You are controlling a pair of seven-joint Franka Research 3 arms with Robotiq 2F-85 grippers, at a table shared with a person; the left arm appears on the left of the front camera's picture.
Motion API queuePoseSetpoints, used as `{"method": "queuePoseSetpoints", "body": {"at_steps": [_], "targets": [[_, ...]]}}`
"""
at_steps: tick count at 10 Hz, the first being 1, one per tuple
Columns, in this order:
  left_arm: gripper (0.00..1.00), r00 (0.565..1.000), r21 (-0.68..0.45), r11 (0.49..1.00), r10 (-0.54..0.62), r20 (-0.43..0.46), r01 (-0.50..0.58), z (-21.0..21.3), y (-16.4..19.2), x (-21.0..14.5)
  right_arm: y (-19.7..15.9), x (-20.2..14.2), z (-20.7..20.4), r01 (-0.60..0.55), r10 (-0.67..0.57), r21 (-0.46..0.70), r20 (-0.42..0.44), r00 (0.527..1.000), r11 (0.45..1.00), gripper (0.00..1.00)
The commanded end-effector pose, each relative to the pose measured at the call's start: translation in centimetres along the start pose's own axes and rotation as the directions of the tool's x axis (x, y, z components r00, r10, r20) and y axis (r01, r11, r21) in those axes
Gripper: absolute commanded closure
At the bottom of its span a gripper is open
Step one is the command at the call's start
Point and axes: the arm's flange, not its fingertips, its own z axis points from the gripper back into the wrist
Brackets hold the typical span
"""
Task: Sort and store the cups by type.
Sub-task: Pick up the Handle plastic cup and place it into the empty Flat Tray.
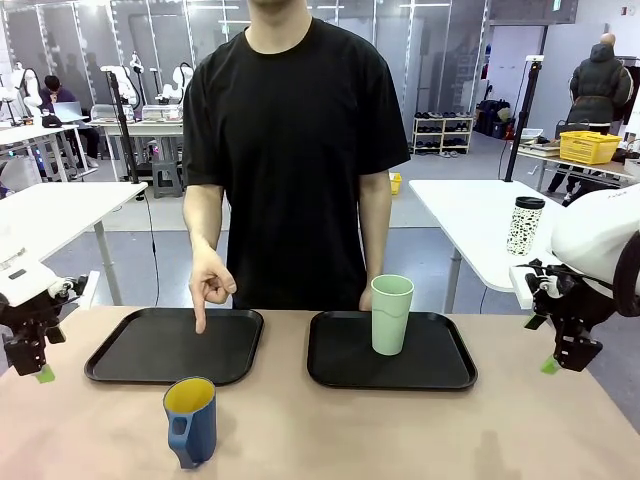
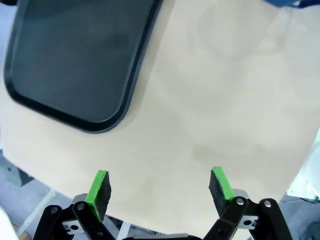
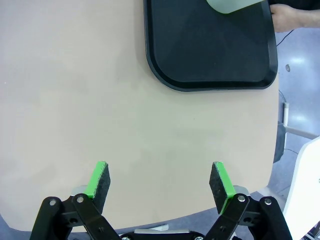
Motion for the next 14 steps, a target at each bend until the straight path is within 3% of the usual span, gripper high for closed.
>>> {"method": "queuePoseSetpoints", "body": {"at_steps": [1,5,9,12,14], "targets": [[0.0,0.996,-0.023,0.996,-0.083,0.04,0.084,-1.3,-2.3,-0.2,0.2,0.1,0.0,0.007,-0.007,-0.01,-0.011,1.0,1.0,0.0],[0.0,0.983,-0.099,0.983,-0.141,0.115,0.153,-4.8,-6.6,-1.4,0.2,0.1,0.0,0.007,-0.007,-0.01,-0.011,1.0,1.0,0.0],[0.0,0.898,-0.175,0.966,-0.097,0.43,0.188,-7.8,-6.1,-1.7,0.2,0.1,0.0,0.007,-0.007,-0.01,-0.011,1.0,1.0,0.0],[0.0,0.758,-0.239,0.943,-0.021,0.652,0.232,-8.6,-4.9,-3.4,0.2,0.1,0.0,0.007,-0.007,-0.01,-0.011,1.0,1.0,0.0],[0.0,0.588,-0.262,0.918,0.041,0.808,0.296,-9.8,-4.3,-3.9,0.2,0.1,0.0,0.007,-0.007,-0.01,-0.011,1.0,1.0,0.0]]}}
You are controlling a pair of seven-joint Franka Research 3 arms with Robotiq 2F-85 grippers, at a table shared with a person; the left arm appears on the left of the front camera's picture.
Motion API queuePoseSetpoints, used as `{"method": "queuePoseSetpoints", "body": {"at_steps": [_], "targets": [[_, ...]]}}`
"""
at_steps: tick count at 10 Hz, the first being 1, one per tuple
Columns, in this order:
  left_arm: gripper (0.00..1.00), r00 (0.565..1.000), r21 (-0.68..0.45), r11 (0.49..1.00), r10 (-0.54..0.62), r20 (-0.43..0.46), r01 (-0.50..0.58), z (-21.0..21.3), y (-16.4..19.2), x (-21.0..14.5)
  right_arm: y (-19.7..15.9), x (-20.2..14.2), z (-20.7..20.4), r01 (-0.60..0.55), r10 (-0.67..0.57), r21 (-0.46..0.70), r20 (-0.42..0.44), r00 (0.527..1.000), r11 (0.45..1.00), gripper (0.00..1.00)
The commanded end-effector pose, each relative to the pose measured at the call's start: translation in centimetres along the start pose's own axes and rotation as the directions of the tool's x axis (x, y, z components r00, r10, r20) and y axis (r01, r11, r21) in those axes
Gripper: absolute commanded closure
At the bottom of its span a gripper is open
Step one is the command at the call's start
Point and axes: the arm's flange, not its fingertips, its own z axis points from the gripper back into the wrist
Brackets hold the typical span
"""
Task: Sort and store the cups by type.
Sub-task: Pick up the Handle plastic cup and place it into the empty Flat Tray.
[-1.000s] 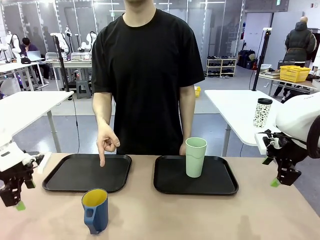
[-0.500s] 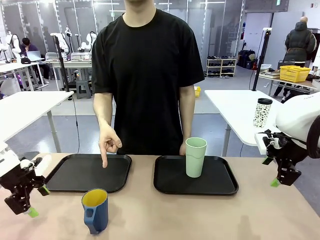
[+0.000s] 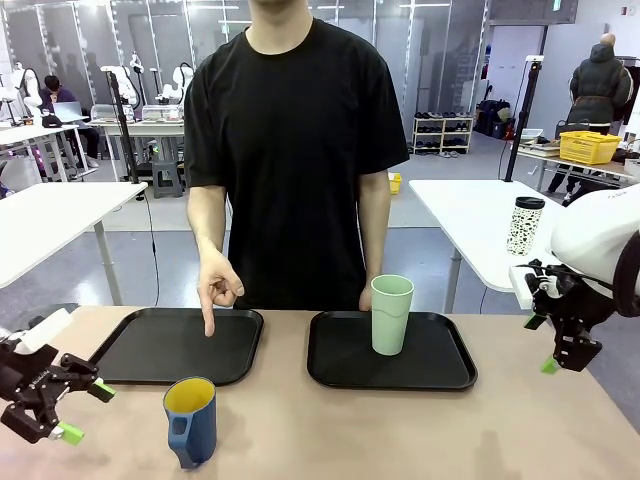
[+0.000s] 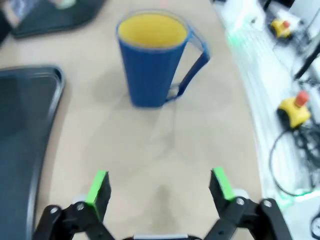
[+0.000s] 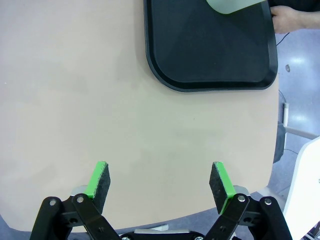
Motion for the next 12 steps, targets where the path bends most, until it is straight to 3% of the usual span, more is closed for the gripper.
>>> {"method": "queuePoseSetpoints", "body": {"at_steps": [1,3,5,6,7,11,12], "targets": [[0.0,0.982,-0.05,0.999,0.022,0.189,-0.013,-0.3,2.3,-2.2,0.2,0.0,0.0,0.009,-0.009,-0.01,-0.012,1.0,1.0,0.0],[0.0,0.939,-0.057,0.998,0.036,0.342,-0.018,-0.8,2.6,-2.8,0.2,0.0,0.0,0.009,-0.009,-0.01,-0.012,1.0,1.0,0.0],[0.0,0.927,-0.041,0.998,0.053,0.372,-0.04,-1.2,2.8,-2.5,0.2,0.0,0.0,0.009,-0.009,-0.01,-0.012,1.0,1.0,0.0],[0.0,0.934,-0.011,0.997,0.079,0.348,-0.08,-0.9,3.3,-2.3,0.2,0.0,0.0,0.009,-0.009,-0.01,-0.012,1.0,1.0,0.0],[0.0,0.937,-0.059,0.997,0.061,0.344,-0.043,-1.3,2.1,-2.7,0.2,0.0,0.0,0.009,-0.009,-0.01,-0.012,1.0,1.0,0.0],[0.0,0.935,-0.055,0.997,0.067,0.349,-0.051,-1.4,2.4,-2.8,0.2,0.0,0.0,0.009,-0.009,-0.01,-0.012,1.0,1.0,0.0],[0.0,0.947,-0.04,0.998,0.063,0.314,-0.053,-3.1,3.0,-2.6,0.2,0.0,0.0,0.009,-0.009,-0.01,-0.012,1.0,1.0,0.0]]}}
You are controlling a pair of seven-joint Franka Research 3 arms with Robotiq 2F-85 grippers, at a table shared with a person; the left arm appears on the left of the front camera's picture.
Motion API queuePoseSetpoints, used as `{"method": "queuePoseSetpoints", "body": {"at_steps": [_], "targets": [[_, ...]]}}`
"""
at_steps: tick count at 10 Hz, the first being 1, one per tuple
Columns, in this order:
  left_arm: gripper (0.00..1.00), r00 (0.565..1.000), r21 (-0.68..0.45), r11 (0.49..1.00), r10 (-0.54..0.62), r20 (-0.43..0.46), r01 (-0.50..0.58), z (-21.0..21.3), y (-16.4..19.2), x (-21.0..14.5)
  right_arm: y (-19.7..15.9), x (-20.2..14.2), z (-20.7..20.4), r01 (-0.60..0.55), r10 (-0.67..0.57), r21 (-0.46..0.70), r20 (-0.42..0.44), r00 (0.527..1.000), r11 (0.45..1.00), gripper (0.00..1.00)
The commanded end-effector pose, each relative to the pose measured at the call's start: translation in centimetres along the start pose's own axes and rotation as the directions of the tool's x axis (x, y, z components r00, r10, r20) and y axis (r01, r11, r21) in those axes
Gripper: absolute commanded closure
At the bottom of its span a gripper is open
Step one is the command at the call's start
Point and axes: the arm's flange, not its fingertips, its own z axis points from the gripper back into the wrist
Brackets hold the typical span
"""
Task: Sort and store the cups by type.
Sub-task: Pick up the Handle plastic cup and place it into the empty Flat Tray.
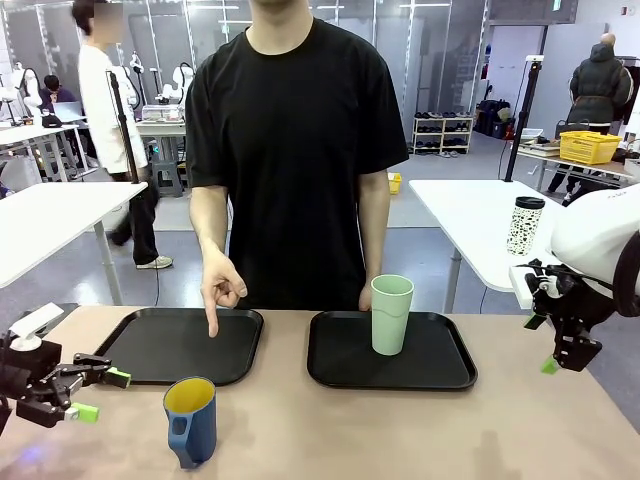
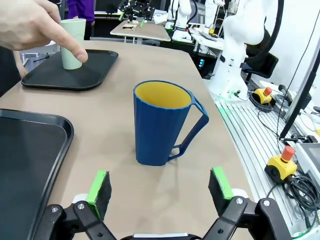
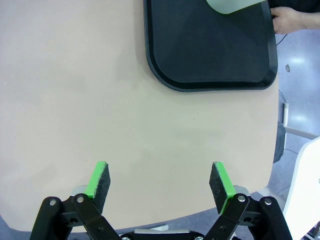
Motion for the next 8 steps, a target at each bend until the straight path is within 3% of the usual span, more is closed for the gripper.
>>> {"method": "queuePoseSetpoints", "body": {"at_steps": [1,4,8], "targets": [[0.0,0.999,-0.014,1.0,-0.02,-0.029,0.02,-2.6,0.8,-0.8,0.2,0.0,0.0,0.009,-0.009,-0.01,-0.012,1.0,1.0,0.0],[0.0,0.994,-0.047,0.994,-0.099,-0.047,0.097,-6.1,0.8,-1.6,0.2,0.0,0.0,0.009,-0.009,-0.01,-0.012,1.0,1.0,0.0],[0.0,0.996,-0.088,0.992,-0.094,0.008,0.094,-9.1,0.5,-2.8,0.2,0.0,0.0,0.009,-0.009,-0.01,-0.012,1.0,1.0,0.0]]}}
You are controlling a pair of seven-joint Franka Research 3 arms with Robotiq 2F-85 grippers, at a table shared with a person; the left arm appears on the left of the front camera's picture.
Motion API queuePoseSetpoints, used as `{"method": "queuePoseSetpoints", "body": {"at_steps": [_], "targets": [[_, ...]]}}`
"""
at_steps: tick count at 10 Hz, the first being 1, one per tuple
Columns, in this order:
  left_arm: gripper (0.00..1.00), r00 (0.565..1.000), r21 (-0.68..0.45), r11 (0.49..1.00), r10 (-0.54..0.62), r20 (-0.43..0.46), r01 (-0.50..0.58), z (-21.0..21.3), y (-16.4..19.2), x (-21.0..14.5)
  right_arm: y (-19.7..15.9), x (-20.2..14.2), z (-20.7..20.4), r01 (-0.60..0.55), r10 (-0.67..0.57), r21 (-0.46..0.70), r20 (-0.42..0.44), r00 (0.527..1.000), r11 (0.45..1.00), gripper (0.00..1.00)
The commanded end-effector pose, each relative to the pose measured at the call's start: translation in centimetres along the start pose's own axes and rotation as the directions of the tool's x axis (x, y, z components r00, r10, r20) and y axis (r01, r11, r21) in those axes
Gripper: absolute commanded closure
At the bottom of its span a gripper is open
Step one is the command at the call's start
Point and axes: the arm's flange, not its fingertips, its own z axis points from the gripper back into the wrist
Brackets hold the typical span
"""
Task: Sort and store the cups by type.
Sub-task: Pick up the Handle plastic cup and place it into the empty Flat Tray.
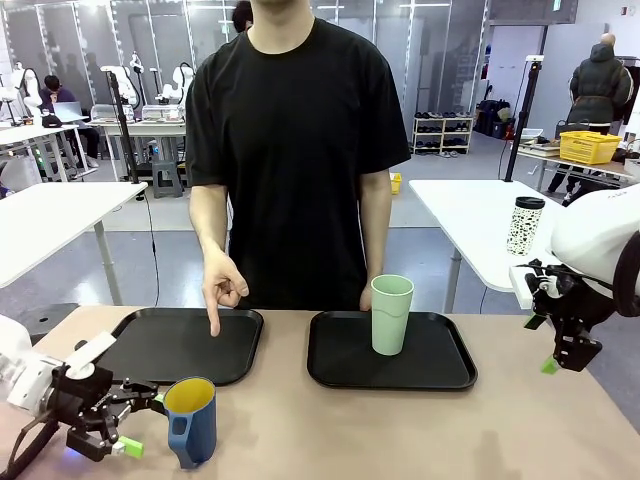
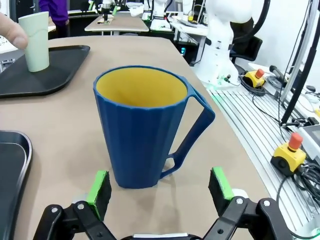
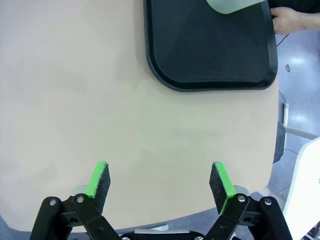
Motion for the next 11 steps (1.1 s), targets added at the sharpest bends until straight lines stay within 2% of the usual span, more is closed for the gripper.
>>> {"method": "queuePoseSetpoints", "body": {"at_steps": [1,11], "targets": [[0.0,0.999,0.021,1.0,-0.018,0.04,0.017,-1.2,0.2,-1.0,0.2,0.0,0.0,0.008,-0.009,-0.009,-0.012,1.0,1.0,0.0],[0.0,0.992,0.073,0.997,-0.03,0.125,0.021,-4.4,0.3,-1.0,0.2,0.0,0.0,0.008,-0.009,-0.009,-0.012,1.0,1.0,0.0]]}}
